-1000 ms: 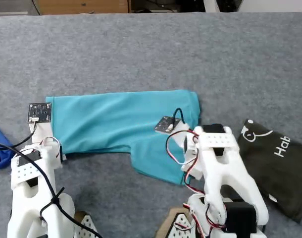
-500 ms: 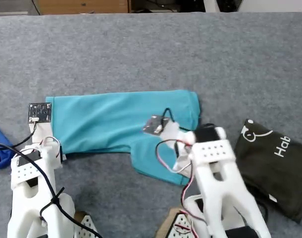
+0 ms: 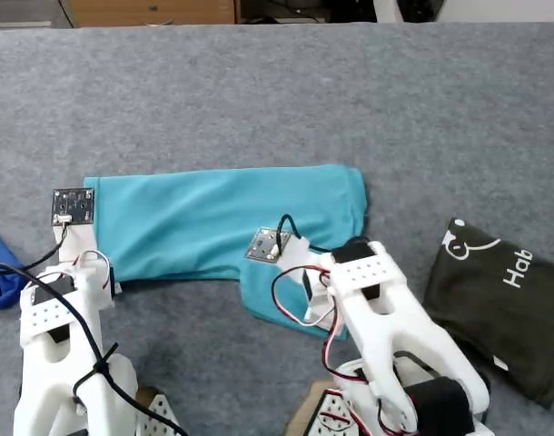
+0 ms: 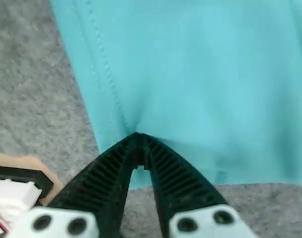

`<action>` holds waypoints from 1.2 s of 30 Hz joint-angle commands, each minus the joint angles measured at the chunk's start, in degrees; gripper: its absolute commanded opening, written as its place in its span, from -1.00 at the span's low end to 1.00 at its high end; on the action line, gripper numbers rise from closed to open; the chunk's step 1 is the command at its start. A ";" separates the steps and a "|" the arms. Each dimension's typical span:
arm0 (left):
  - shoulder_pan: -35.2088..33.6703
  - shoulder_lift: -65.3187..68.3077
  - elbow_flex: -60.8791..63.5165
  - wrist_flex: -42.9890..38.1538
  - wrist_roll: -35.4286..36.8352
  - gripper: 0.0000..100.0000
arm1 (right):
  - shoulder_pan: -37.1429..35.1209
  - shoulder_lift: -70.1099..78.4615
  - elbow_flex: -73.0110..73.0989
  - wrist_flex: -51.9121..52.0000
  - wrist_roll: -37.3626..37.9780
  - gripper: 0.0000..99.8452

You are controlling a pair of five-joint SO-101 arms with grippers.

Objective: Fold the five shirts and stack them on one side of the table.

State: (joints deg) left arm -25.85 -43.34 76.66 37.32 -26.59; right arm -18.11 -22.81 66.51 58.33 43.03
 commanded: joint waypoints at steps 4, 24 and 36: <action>-1.14 -1.19 -0.18 -0.88 0.35 -0.96 | -0.66 1.89 0.92 0.53 2.55 -0.99; -1.23 -0.66 -0.18 -2.55 0.35 -0.96 | 12.18 1.89 1.01 2.73 7.74 -0.99; -1.23 -0.66 -0.18 -2.46 0.35 -0.96 | 18.51 1.80 0.57 3.08 9.23 -0.99</action>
State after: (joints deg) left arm -26.46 -43.34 76.66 35.82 -26.59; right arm -4.31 -22.37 66.42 60.44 50.68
